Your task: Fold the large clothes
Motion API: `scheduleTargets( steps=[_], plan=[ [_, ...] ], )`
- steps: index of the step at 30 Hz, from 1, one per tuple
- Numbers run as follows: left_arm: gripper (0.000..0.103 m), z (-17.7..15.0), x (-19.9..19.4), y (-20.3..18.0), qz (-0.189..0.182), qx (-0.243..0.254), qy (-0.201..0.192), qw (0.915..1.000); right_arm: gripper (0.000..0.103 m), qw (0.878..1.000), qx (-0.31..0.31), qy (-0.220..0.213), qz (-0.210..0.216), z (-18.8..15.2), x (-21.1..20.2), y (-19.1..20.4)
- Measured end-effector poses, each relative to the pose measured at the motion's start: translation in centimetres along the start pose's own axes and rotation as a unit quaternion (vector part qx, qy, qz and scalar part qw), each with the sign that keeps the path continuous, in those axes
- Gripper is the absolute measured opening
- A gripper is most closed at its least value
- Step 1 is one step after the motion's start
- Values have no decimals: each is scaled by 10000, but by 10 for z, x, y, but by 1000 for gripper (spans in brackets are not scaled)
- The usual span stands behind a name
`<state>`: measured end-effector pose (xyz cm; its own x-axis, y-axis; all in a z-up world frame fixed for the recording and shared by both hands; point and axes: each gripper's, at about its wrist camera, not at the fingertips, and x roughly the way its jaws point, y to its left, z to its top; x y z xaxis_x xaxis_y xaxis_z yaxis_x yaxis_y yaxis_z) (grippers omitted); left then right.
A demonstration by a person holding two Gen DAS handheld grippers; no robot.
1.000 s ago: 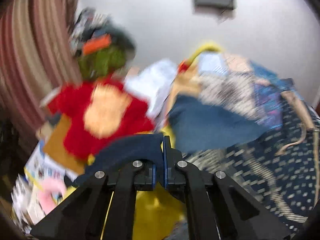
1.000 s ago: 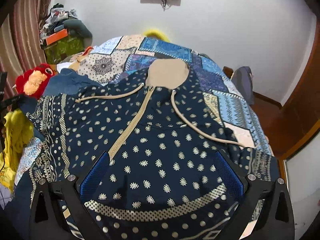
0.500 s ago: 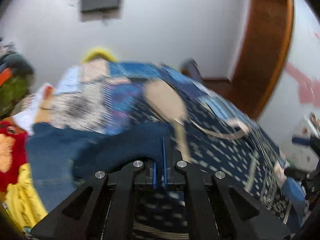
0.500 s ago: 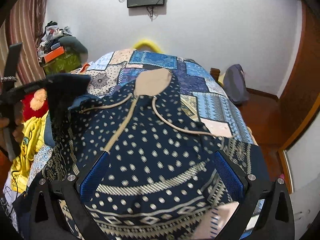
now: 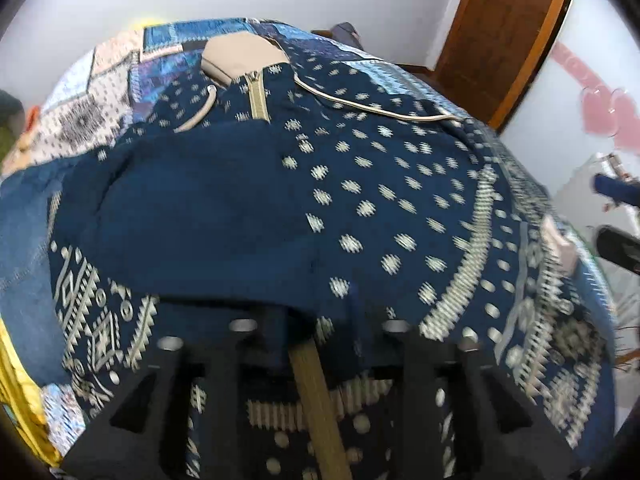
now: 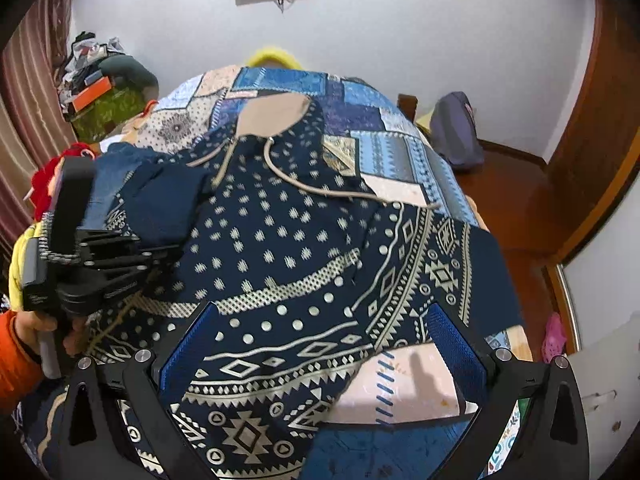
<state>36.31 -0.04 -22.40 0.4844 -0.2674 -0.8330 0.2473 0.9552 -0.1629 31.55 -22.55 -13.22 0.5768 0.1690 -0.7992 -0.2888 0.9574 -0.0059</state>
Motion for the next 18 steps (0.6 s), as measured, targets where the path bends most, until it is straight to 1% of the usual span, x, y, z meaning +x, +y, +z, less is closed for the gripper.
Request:
scheduleTargets(
  steps=[1,2,4,5,6,8,11,13,14,15,16,18],
  plan=[
    [46,-3,-8,4,-85,-46,-17,10000,103,10000,11,15,2,0,1,1],
    [47,-4,-14,5,-96,-53,-45,9999,103,10000,17,12,5,0,2,2],
    [50,-3,-27,14,-18,-83,-116,9999,103,10000,6,-20,10,2,2,5],
    [56,-2,-35,21,60,-148,-187,9997,103,10000,-14,-50,1,3,3,7],
    [62,0,-44,32,150,-252,-284,9992,103,10000,-29,-77,-7,5,3,9],
    [66,4,-53,58,324,-460,-452,9974,103,9999,-64,-131,-22,9,5,13],
    [67,10,-52,97,557,-874,-433,9937,103,9998,-64,-192,6,16,10,18],
    [67,10,-46,127,474,-1287,-374,9898,103,9998,-36,-209,28,20,15,21],
    [67,11,-40,146,321,-1585,-318,9863,103,9998,-22,-205,35,21,17,22],
    [67,10,-36,158,163,-1779,-311,9834,103,9998,-10,-191,40,22,20,22],
    [67,9,-30,168,9,-1978,-309,9798,103,9999,3,-162,47,24,25,23],
    [67,10,-20,182,-178,-2271,-326,9732,103,9999,23,-111,49,25,32,23]
  ],
)
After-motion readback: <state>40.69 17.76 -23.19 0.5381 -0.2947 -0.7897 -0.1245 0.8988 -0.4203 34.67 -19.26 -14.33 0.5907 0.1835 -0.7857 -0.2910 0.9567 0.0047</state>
